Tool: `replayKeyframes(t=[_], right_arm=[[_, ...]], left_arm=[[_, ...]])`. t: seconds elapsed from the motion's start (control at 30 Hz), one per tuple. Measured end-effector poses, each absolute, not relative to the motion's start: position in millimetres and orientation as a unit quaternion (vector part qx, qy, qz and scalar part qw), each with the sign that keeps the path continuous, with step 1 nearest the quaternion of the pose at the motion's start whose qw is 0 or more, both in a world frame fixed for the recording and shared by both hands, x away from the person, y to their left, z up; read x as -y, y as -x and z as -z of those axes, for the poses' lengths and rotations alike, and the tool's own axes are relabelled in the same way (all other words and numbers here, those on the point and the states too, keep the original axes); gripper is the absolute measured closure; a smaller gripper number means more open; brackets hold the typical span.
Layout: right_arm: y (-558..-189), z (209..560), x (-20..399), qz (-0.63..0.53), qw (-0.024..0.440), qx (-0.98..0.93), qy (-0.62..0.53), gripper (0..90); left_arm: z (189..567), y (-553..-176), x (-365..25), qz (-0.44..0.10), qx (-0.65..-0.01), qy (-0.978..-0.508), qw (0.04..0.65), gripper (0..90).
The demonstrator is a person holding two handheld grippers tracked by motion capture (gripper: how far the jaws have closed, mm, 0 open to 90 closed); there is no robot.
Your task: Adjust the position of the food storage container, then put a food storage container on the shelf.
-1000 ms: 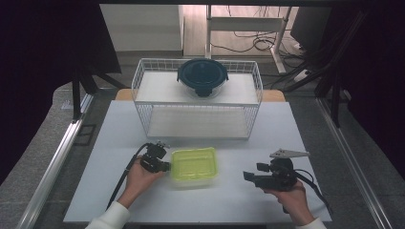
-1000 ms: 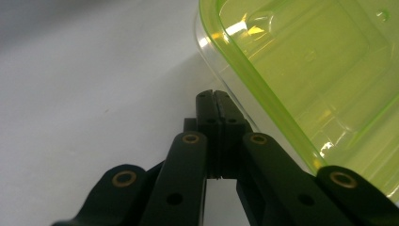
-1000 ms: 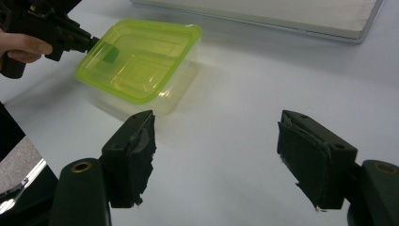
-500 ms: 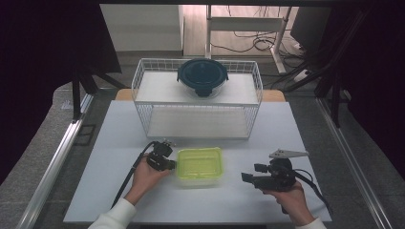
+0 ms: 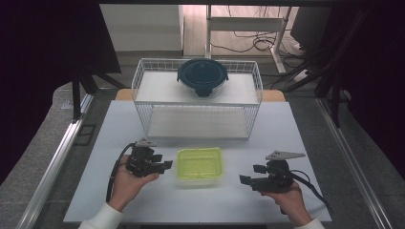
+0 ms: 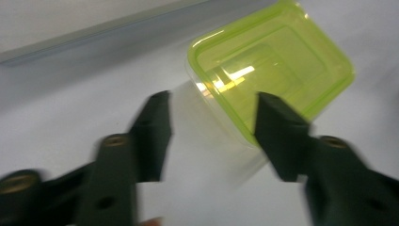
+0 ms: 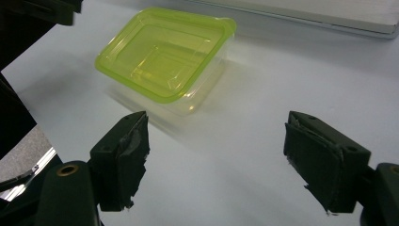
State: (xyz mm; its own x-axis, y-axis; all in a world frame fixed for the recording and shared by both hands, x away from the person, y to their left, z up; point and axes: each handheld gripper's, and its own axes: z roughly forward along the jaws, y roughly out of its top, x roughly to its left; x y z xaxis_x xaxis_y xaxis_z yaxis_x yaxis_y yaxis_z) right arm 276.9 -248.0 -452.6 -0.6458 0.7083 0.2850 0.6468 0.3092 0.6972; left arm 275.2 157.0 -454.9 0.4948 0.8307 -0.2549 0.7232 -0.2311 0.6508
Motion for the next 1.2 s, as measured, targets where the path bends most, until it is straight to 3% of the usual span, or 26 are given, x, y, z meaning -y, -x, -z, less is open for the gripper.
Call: replayKeyframes(t=[0.13,0.4,0.83,1.2], right_arm=[[-277.7,454.2,246.9,-0.408,0.036,-0.811,-0.417,22.3],[-278.6,454.0,246.6,-0.413,0.032,-0.809,-0.417,22.5],[-283.7,449.6,243.0,-0.426,0.010,-0.800,-0.423,26.6],[-303.3,449.8,238.0,-0.437,-0.021,-0.781,-0.445,28.7]], left_arm=[[453.1,-269.3,-163.0,-0.069,-0.501,-0.773,0.382,31.9],[454.2,-270.5,-171.4,-0.042,-0.516,-0.753,0.405,25.8],[452.2,-273.0,-179.8,0.005,-0.525,-0.724,0.447,25.0],[459.5,-280.1,-180.7,0.024,-0.535,-0.716,0.447,24.9]])
